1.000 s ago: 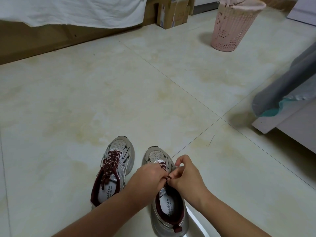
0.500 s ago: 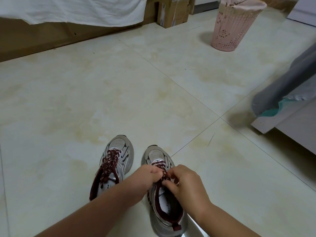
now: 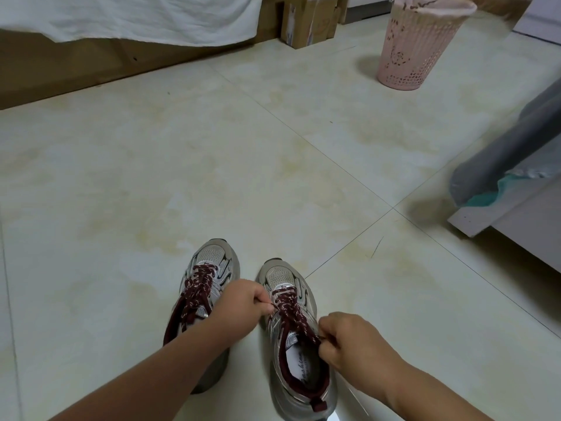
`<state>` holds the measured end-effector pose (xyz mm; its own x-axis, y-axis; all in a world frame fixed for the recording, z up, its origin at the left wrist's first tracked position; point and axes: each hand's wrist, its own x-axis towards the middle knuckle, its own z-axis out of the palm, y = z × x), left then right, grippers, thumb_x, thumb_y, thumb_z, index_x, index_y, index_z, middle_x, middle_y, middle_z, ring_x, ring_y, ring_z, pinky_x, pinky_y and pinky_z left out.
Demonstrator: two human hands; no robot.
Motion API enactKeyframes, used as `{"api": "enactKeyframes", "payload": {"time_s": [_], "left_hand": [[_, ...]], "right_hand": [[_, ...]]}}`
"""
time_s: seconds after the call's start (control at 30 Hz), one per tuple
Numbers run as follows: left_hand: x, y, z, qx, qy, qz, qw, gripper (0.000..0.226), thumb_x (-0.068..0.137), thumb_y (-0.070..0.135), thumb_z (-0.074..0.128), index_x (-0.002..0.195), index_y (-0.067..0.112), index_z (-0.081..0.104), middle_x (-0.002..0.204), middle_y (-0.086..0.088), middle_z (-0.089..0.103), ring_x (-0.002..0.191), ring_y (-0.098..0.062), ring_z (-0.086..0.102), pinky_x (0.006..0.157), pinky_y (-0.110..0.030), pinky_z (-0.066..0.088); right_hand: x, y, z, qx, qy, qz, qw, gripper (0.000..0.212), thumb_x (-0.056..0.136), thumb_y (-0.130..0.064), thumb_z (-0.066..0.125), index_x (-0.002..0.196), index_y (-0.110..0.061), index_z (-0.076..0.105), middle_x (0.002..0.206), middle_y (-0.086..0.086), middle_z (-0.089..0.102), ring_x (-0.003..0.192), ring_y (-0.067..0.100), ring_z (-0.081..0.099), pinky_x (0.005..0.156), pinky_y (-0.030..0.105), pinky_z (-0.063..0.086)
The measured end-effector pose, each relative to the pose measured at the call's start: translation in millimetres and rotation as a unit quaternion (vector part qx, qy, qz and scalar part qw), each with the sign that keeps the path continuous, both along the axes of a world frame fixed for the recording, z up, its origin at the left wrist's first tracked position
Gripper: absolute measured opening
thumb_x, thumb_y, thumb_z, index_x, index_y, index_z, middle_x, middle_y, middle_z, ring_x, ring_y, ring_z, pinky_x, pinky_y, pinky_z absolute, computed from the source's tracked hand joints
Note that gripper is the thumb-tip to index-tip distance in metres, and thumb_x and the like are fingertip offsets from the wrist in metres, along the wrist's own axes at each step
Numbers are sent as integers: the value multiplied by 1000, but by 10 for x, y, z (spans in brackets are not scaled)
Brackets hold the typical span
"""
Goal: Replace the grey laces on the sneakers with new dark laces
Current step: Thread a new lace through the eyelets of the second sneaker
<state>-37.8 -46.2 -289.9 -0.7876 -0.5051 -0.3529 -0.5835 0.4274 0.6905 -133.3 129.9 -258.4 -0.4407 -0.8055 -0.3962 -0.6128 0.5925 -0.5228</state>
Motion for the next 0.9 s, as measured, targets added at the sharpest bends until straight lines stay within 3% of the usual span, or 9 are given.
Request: {"api": "enactKeyframes", "payload": {"time_s": [0.07,0.13,0.23,0.3,0.43,0.6,0.67,0.77,0.9], "left_hand": [[-11,25,2,22,-2,-4,1000,7,83,12,66,78,13,71,71,3,63,67,-4,54,68,-14,44],[-4,27,1,59,3,3,998,19,82,16,67,65,23,64,80,-14,67,73,-14,56,75,-28,48],[28,25,-7,86,13,39,995,20,81,20,69,62,24,65,73,-12,66,67,-11,54,67,-21,45],[42,36,-9,79,11,55,995,23,82,20,68,59,22,62,57,1,54,56,-6,44,55,-13,36],[68,46,-12,18,-16,70,997,33,83,21,67,53,22,53,49,8,41,49,-2,36,49,-13,29],[76,84,30,-13,-22,59,998,24,85,22,65,61,18,58,56,11,47,52,1,41,48,-10,30],[41,91,111,-24,3,33,999,5,85,21,64,82,18,67,67,14,51,60,3,44,54,-8,33],[-31,116,212,-7,36,-38,999,21,79,22,70,99,27,66,73,12,48,58,-2,41,59,-19,37],[-110,273,290,79,51,-72,993,14,69,17,77,69,13,63,45,13,39,43,-3,31,47,-14,25]], "right_hand": [[27,2,-6,-53,-29,-87,994,29,80,-12,54,58,-21,36,58,-3,40,52,10,37,52,19,31],[78,-24,-23,-124,-130,-232,956,25,78,-3,57,61,-15,44,56,-4,45,50,6,36,52,17,32],[105,-94,-54,-157,-253,-334,894,21,79,4,56,66,-8,45,60,5,48,55,15,43,56,26,40],[75,-91,-52,-140,-241,-300,912,22,80,4,54,67,-11,43,60,0,46,56,13,40,56,22,36],[-1,21,-9,-26,-109,-93,989,24,80,-5,48,69,-24,39,63,-7,45,55,7,35,53,17,32],[-64,-35,113,20,19,25,999,19,83,-12,46,76,-26,35,73,-5,45,68,17,41,55,20,30],[-88,-110,167,-45,-22,-44,998,18,83,-11,50,83,-26,41,69,-8,49,62,10,44,56,19,33],[-112,-267,228,-131,-175,-184,958,24,82,-1,51,83,-25,47,64,-3,50,52,5,41,54,15,36],[-74,-435,250,-176,-320,-271,891,19,81,7,54,89,-10,53,67,9,52,49,12,48,53,21,45]]}}
